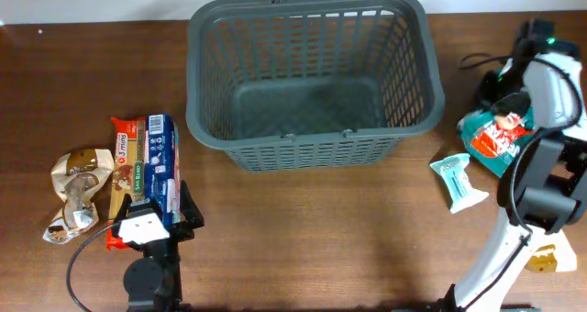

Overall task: Pack container
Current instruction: 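Reach the right gripper to the green Nescafe pouch and grasp it, then carry the Nescafe pouch into the basket and release it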

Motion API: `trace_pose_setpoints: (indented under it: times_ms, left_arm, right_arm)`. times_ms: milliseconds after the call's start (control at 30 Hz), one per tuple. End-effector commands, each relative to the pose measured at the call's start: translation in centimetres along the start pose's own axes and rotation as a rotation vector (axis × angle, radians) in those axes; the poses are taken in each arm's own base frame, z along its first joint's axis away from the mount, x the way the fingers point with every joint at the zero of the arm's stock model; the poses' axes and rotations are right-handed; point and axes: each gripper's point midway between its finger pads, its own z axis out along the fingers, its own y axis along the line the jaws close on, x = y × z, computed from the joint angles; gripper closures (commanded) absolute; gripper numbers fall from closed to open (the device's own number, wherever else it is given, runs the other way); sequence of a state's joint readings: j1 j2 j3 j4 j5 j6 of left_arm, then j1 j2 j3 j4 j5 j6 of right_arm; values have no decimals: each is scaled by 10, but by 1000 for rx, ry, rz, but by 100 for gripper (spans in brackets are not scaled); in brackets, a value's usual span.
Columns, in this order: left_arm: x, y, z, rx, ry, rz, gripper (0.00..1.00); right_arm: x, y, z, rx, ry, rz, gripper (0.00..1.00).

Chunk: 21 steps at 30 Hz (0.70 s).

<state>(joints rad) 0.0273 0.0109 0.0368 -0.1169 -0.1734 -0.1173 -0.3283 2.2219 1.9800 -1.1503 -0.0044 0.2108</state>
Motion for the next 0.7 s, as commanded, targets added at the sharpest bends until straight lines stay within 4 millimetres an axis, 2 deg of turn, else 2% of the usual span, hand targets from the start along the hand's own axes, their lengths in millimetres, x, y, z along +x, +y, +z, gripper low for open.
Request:
trace_pose_setpoints:
  times_ms: [0, 33, 67, 100, 233, 333, 400, 467, 500, 533, 633, 667]
  left_arm:
    - [1, 1, 0, -6, -2, -2, 1]
    - [1, 1, 0, -6, -2, -2, 1]
    - [1, 1, 0, -6, -2, -2, 1]
    - [1, 1, 0, -6, -2, -2, 1]
    - [1, 1, 0, -6, -2, -2, 1]
    - [1, 1, 0, -6, -2, -2, 1]
    - [1, 1, 0, -6, -2, -2, 1]
    - [1, 1, 0, -6, -2, -2, 1]
    - [1, 1, 0, -6, -2, -2, 1]
    - [1, 1, 0, -6, -2, -2, 1]
    - [1, 1, 0, -6, -2, -2, 1]
    - [1, 1, 0, -6, -2, -2, 1]
  right_arm:
    - [-44, 25, -157, -145, -363, -48, 96]
    - [-46, 27, -181, -155, -417, -67, 96]
    - [-46, 31, -218, -168, -499, -92, 96]
    - [-44, 34, -244, -180, -556, -110, 96]
    - [-26, 49, -328, -215, -741, -207, 96]
    - [-4, 64, -376, -237, -848, -305, 96]
    - [15, 82, -402, -264, -909, -411, 96]
    - [41, 112, -419, -334, -941, -573, 96]
    - [61, 134, -424, -391, -943, -696, 96]
    - [72, 146, -425, -419, -937, -757, 96]
    - [105, 181, -416, -484, -880, -908, 97]
    - [125, 205, -403, -513, -829, -1003, 97]
